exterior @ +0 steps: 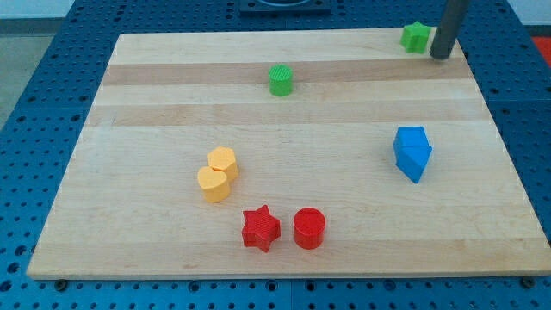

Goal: Point at the green circle

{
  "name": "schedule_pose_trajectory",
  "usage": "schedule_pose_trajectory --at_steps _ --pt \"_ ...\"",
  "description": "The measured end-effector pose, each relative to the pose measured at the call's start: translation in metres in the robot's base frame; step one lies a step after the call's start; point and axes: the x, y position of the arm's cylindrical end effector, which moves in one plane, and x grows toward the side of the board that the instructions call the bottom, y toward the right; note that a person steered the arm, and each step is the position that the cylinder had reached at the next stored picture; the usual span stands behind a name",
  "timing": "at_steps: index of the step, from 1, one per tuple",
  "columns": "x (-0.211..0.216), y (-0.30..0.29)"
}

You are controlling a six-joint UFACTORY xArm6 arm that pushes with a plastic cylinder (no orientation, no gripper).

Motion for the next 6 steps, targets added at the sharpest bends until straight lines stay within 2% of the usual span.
schedule_pose_trajectory --at_steps 2,3,4,6 --pt "0.065 -0.099" --pt "0.082 -0.157" --pt "0.082 -0.208" --pt "0.074 -0.259"
